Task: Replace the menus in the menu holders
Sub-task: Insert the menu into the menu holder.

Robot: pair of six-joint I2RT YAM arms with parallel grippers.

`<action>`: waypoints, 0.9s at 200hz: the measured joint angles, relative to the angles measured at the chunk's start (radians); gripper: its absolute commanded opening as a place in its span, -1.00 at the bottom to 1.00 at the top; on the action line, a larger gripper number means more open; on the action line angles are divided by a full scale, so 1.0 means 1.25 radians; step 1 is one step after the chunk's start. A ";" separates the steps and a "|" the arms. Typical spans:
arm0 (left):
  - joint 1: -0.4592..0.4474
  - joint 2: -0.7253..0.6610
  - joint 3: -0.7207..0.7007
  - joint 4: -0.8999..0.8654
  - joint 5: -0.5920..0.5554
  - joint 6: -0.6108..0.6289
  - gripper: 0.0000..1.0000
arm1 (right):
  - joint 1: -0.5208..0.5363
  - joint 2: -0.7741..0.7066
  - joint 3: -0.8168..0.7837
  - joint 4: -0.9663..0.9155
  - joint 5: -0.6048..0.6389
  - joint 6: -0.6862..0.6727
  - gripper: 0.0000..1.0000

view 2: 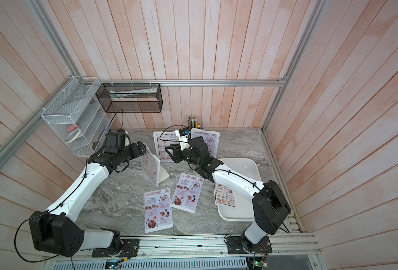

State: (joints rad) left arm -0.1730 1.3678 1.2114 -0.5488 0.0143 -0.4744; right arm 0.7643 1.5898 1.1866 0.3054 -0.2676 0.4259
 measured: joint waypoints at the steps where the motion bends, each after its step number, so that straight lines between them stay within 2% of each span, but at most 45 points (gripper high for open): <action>1: 0.001 0.000 -0.001 0.002 0.000 0.000 0.88 | 0.000 0.000 0.000 0.000 0.000 0.000 -0.23; 90: 0.065 0.002 -0.090 0.087 0.021 0.001 0.91 | 0.002 0.000 0.000 0.000 -0.006 0.001 -0.23; 180: 0.067 -0.016 -0.076 0.129 0.071 0.003 0.97 | 0.011 0.000 0.000 0.001 -0.012 0.007 -0.24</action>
State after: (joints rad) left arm -0.0898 1.3483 1.1164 -0.3878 0.1028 -0.4702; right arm 0.7776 1.5902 1.1866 0.3065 -0.2821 0.4347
